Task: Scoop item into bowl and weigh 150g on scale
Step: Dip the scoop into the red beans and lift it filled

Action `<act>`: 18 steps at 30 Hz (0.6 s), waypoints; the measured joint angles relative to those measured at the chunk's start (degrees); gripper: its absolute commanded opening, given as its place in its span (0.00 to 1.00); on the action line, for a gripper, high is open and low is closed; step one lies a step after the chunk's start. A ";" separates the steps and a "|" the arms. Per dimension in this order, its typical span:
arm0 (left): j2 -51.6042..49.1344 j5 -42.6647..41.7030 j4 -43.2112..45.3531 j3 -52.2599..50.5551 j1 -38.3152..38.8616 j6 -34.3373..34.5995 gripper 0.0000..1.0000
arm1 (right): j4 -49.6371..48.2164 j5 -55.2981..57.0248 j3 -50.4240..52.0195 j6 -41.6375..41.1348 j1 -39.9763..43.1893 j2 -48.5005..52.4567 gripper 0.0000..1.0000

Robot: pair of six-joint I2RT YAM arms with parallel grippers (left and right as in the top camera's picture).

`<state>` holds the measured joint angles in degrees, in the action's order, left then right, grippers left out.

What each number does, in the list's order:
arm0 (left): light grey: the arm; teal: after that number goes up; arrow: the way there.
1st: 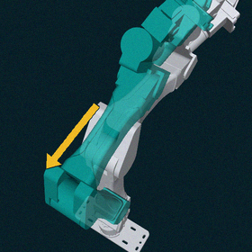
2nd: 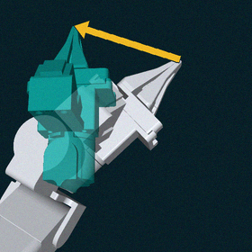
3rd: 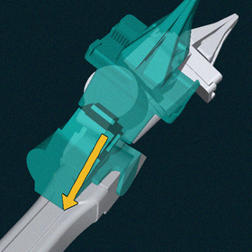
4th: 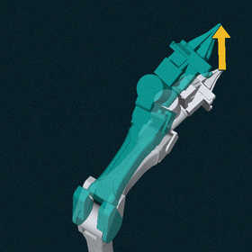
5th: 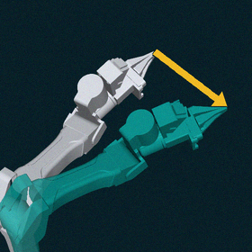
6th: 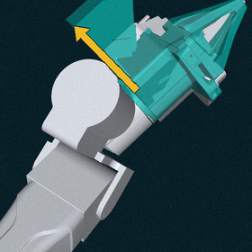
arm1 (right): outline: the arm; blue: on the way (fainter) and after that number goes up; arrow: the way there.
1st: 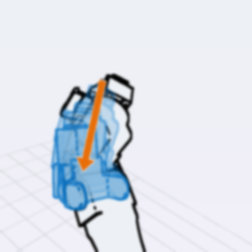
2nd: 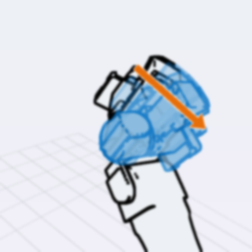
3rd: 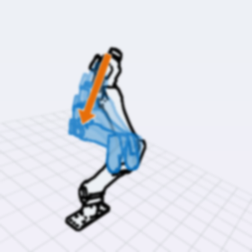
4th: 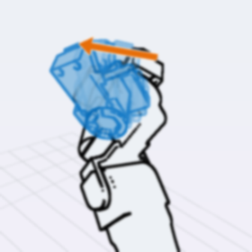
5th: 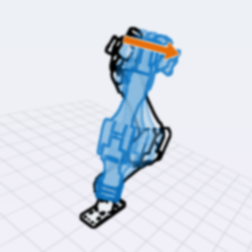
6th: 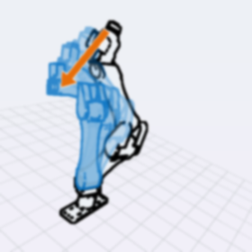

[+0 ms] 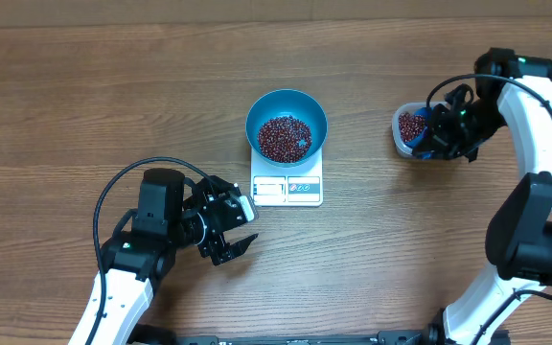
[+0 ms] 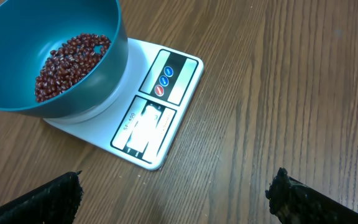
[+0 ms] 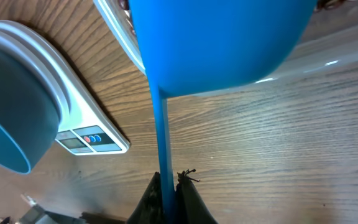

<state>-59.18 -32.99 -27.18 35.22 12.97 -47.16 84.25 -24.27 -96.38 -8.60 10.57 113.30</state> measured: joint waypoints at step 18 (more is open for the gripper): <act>0.00 0.00 0.00 0.00 0.00 0.00 1.00 | 1.99 -2.89 0.00 3.23 4.96 0.00 0.04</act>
<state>-59.18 -32.99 -27.18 35.22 12.97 -47.16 86.24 -27.16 -96.38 -5.37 15.53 113.30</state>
